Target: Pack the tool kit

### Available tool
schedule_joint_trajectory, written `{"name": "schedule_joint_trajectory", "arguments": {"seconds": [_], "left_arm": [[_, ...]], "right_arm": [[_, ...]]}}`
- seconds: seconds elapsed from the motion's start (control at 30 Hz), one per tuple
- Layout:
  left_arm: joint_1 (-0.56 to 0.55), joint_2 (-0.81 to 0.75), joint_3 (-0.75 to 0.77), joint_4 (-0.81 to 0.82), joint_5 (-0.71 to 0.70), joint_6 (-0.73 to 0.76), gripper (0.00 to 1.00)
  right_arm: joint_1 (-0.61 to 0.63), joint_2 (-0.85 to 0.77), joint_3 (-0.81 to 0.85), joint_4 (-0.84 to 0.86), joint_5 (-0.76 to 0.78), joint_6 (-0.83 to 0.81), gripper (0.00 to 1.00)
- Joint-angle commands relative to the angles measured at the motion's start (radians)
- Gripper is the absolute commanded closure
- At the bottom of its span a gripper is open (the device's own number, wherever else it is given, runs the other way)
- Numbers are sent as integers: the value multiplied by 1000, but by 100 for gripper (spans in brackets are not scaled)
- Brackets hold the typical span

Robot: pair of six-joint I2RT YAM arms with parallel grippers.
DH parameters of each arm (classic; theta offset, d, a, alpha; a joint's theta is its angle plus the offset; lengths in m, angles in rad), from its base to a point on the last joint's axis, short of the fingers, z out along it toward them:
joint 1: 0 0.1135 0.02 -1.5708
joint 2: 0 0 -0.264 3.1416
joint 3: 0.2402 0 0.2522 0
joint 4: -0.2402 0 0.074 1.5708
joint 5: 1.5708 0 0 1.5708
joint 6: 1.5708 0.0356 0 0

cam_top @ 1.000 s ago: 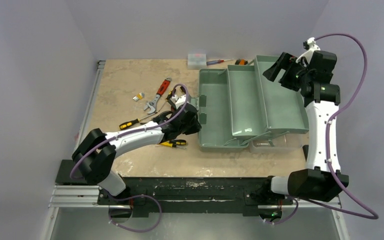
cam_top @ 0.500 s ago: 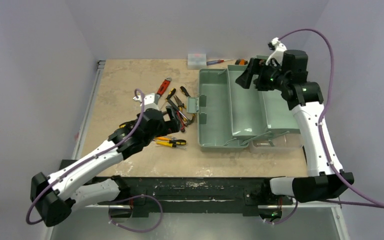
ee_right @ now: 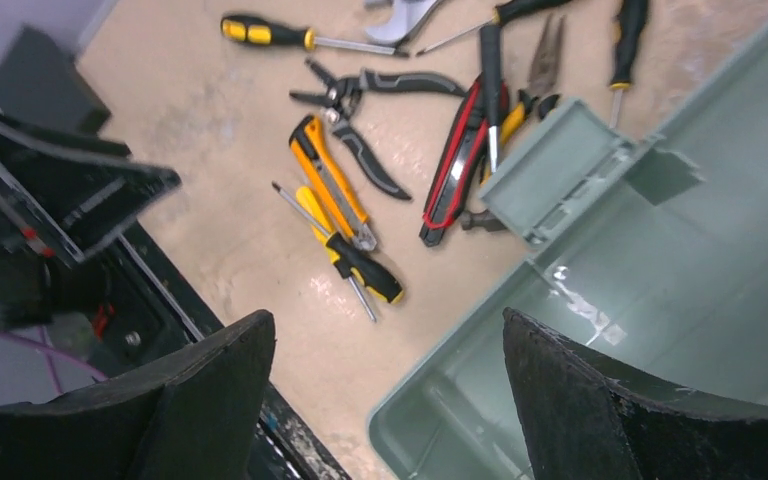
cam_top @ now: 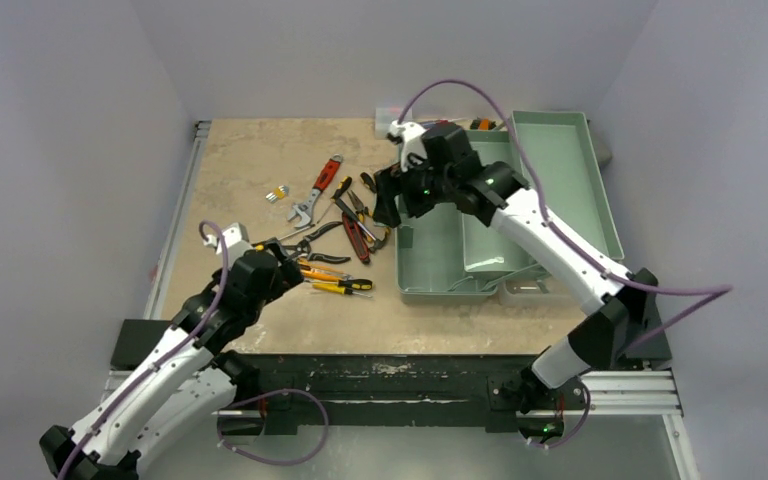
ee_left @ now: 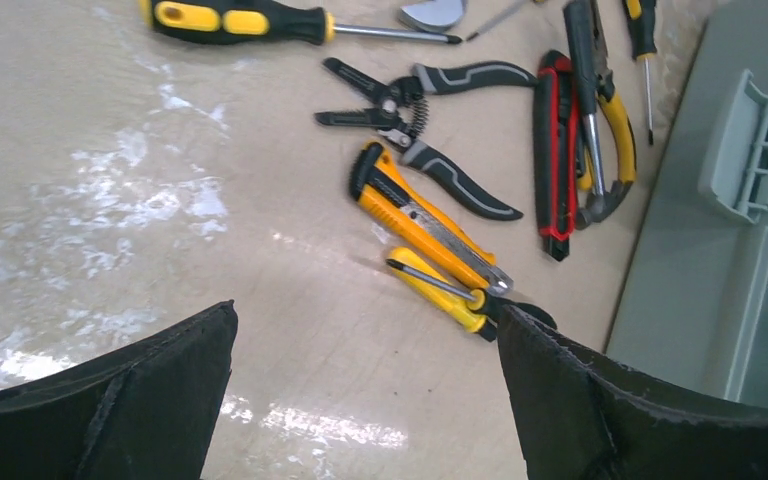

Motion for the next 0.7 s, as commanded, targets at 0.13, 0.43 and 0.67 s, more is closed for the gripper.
{"name": "schedule_joint_trajectory", "arguments": {"seconds": [0.13,0.43,0.67], "left_arm": [[8,-206,-104,-205,-241,-149,2],[6,-249,-159,-47,-73,118,1],[6,-238,-216,4,-175,61,1]], "right_arm": [[251,108,4,90,161,-179,22],[379,276,-81,196,264,-259,28],[378,392,-100,270,305,-254,34]]}}
